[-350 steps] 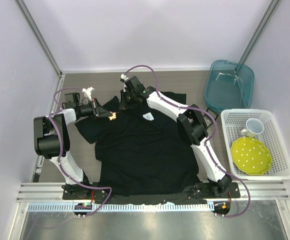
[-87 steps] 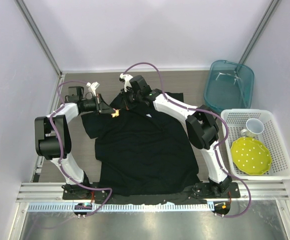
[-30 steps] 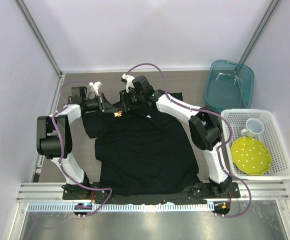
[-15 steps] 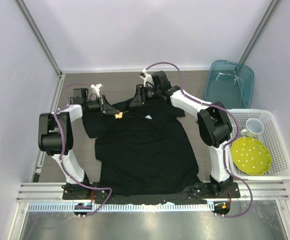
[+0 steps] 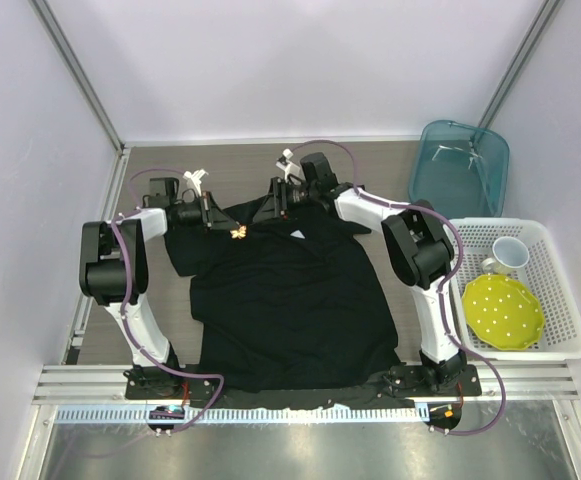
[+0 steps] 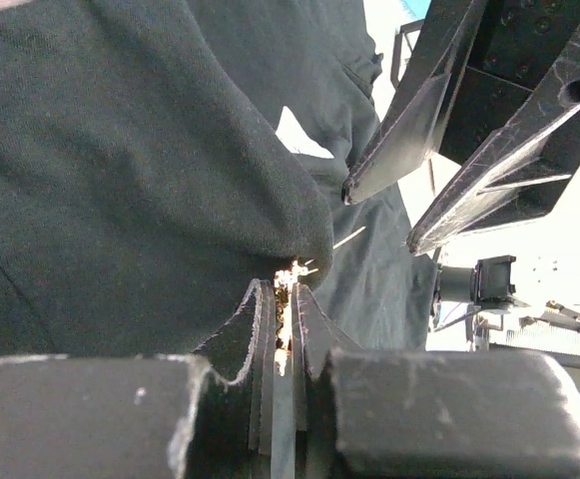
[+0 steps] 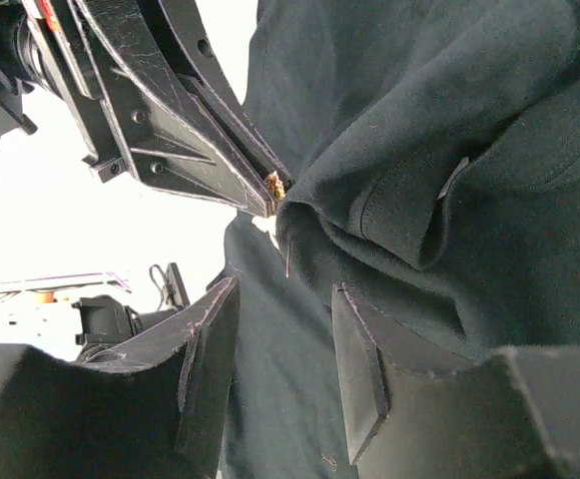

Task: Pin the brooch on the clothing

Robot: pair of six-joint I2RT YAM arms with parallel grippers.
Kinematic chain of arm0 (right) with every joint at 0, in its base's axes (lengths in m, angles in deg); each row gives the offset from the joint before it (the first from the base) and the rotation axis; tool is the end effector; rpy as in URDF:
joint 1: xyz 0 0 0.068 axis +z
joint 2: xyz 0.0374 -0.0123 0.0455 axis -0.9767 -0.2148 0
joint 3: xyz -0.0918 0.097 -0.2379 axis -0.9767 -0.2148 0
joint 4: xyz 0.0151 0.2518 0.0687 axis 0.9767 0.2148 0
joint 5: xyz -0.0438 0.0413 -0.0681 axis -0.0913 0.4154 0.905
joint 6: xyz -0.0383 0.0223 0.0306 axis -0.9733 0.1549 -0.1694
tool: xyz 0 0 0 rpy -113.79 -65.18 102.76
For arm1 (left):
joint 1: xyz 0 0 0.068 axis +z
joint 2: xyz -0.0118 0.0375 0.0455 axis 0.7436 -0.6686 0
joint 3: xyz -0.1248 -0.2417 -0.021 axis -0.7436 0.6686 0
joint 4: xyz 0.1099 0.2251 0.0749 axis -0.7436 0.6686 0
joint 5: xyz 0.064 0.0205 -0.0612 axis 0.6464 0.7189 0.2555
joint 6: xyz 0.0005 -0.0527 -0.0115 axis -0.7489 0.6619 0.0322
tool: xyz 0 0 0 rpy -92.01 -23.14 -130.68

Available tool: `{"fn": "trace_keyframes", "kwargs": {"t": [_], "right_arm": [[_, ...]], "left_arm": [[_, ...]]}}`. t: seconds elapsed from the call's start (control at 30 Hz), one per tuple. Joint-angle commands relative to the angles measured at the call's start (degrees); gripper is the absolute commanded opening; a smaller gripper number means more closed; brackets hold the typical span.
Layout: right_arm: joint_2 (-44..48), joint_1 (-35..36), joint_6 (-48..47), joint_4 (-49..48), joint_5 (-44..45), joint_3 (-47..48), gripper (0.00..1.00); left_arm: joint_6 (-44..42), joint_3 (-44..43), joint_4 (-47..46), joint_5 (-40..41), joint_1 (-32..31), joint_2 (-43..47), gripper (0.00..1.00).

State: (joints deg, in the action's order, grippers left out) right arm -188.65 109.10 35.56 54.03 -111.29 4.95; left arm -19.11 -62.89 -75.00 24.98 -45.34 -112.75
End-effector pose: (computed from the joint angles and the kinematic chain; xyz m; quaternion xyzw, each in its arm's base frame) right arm 0.4050 0.2776 0.1939 -0.1569 0.8163 0.5232 0.1877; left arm 0.3739 -0.0142 0.1594 0.0258 0.8202 -0.5279 0.2191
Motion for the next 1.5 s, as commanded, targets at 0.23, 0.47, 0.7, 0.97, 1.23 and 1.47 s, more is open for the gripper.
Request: {"fn": "trace_keyframes", "kwargs": {"t": [0.23,0.47,0.7,0.97,1.23,1.47], "right_arm": [[0.1,0.4,1.3,-3.7,-1.7,1.8,0.44],[-0.2,2.3,-4.4,3.3,3.7,4.9,0.44],[-0.3,3.5,-7.4,6.1,6.6,6.2,0.41],[-0.6,3.7,-8.5,7.2,8.9,7.3,0.26],[-0.8,4.3,-9.8,8.8,12.1,8.3,0.01],[-0.5,4.3,-9.6,9.3,13.5,7.9,0.01]], "left_arm": [[-1.2,-2.2,-0.5,-1.6,-0.2,-0.4,0.02],[-1.0,-2.5,-0.5,-1.7,-0.2,-0.2,0.02],[-1.0,-2.6,-0.5,-1.8,-0.2,-0.3,0.02],[-0.7,-3.1,-0.5,-1.8,-0.3,-0.6,0.02],[-0.7,-3.6,-0.5,-1.9,-0.5,-0.7,0.04],[-0.7,-3.2,-0.4,-2.1,-0.4,-0.3,0.23]]}}
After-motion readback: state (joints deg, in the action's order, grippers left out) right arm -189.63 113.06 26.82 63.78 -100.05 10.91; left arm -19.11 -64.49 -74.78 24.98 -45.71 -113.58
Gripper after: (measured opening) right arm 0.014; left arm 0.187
